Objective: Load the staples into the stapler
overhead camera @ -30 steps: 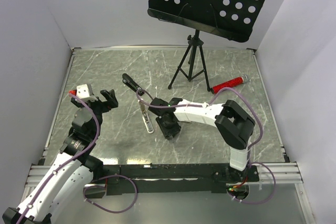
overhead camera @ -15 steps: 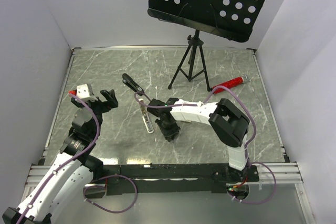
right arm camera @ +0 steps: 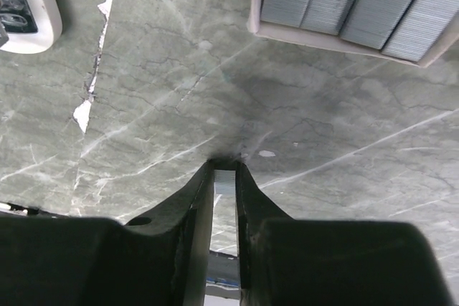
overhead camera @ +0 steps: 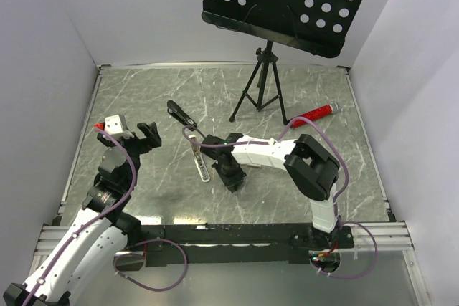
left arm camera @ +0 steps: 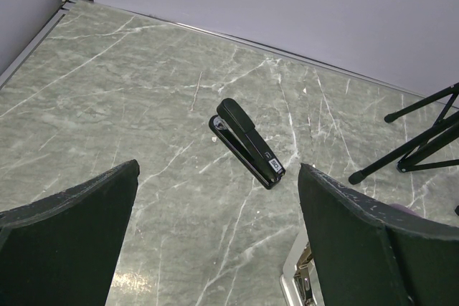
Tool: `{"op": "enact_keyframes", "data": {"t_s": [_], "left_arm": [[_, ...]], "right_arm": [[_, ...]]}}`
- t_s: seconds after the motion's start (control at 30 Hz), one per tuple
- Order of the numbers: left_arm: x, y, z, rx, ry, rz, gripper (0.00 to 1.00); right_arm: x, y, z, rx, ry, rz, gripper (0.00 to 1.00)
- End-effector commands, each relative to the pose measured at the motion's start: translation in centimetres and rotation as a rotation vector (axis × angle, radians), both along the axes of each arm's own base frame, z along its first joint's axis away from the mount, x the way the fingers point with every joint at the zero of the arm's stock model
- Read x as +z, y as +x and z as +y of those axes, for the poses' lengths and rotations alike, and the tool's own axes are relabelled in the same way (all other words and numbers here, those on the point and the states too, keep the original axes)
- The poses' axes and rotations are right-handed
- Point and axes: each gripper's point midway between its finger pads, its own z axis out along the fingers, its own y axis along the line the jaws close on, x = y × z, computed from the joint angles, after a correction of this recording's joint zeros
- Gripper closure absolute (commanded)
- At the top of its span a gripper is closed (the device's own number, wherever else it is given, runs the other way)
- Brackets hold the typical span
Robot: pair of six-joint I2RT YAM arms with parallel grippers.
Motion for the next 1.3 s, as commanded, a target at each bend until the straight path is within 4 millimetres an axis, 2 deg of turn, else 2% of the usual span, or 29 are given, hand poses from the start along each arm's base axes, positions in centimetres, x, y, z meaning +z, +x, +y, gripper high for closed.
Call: {"op": "enact_keyframes", "data": {"t_s": [0.0,0.2,0.33,0.57,0.73,0.93,1.27], "left_arm": [[0.8,0.2,0.0,0.004,-0.006,-0.027,0.03],[0.7,0.2,0.0,0.007,-0.008,-0.025,0.03],[0.8,0.1,0.0,0.009,-0.012,-0.028,0.03],[0.9,0.0,0.4,0.024,-0.016,-0.03,0.03],[1.0,-0.1,0.7,0.041,-0.019,-0.031,0.03],[1.1,-0.2,0.9,0.053,-0.025,-0.037,0.03],[1.2,-0.2,1.0,0.055,-0.025,-0.04,0.03]], "right_arm": [[2.5,1.5,0.7,0.005,0.022,-0.078,0.82],[6.2,3.4,2.7,-0.002,0.119,-0.175,0.82],[8.7,5.3,5.0,-0.014,0.215,-0.257,0.82],[10.6,7.7,8.7,-0.016,0.309,-0.356,0.82],[10.4,8.8,10.4,-0.022,0.318,-0.394,0.82],[9.6,9.1,12.0,-0.022,0.337,-0.425,0.82],[7.7,9.9,12.3,-0.035,0.308,-0.486,0.82]]}}
